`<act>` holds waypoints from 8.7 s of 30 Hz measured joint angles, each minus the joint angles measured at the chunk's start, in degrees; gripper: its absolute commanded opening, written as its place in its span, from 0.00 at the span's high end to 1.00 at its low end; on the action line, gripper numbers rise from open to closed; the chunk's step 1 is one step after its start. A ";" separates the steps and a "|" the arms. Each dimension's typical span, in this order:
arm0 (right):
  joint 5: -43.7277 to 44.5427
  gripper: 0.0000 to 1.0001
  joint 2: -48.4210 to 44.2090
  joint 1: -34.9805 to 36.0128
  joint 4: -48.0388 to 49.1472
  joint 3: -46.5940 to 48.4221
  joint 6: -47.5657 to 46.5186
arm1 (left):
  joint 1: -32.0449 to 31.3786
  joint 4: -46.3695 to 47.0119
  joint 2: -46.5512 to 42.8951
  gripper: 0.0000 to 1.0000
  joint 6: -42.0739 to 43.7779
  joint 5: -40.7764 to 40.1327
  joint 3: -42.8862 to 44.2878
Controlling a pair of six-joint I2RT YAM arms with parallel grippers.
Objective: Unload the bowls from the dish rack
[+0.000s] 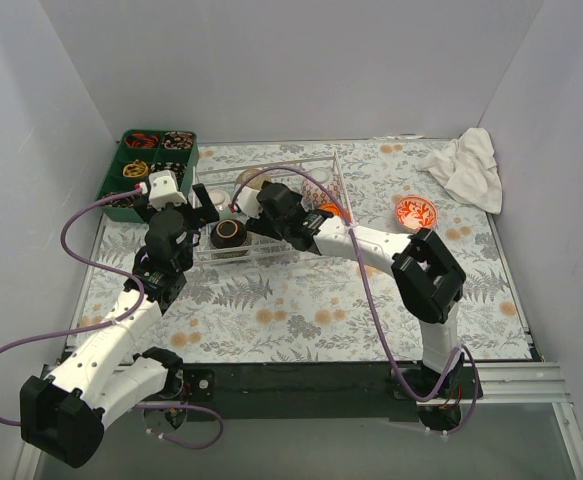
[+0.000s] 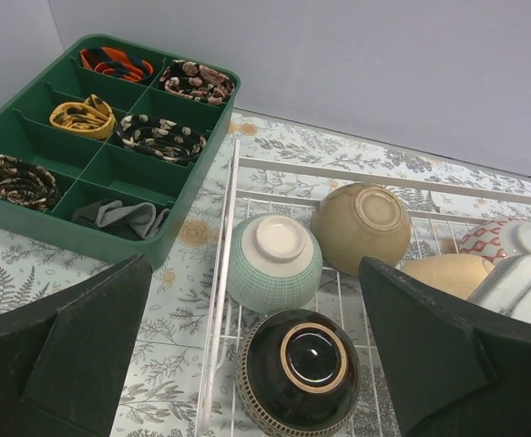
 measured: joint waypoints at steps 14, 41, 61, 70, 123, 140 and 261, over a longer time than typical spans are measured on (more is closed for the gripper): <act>-16.02 0.88 -6.56 -8.94 -3.56 -0.22 22.36 | 0.00 0.17 0.00 0.02 0.22 4.02 0.00; -48.89 0.92 -21.90 -20.87 13.27 -18.51 61.83 | 0.00 2.08 3.41 0.02 -0.28 31.47 -0.13; -60.70 0.90 -28.41 -20.63 32.79 -30.99 76.87 | 0.00 4.44 13.90 0.65 -10.40 49.57 -0.15; -62.25 0.64 -28.83 -21.16 35.54 -33.59 77.35 | 0.52 5.11 14.14 1.00 -13.81 53.40 0.24; -2.82 0.98 -8.13 0.24 -16.74 5.40 45.48 | -1.14 -11.06 13.09 1.00 -9.42 32.87 4.11; -1.95 0.99 -18.67 -3.15 -23.52 0.04 44.13 | -1.14 -4.85 4.35 0.16 -8.98 29.35 4.50; -31.63 0.11 -72.28 -35.04 -11.23 -54.18 49.88 | -8.68 -37.88 45.51 0.02 -17.40 19.37 44.63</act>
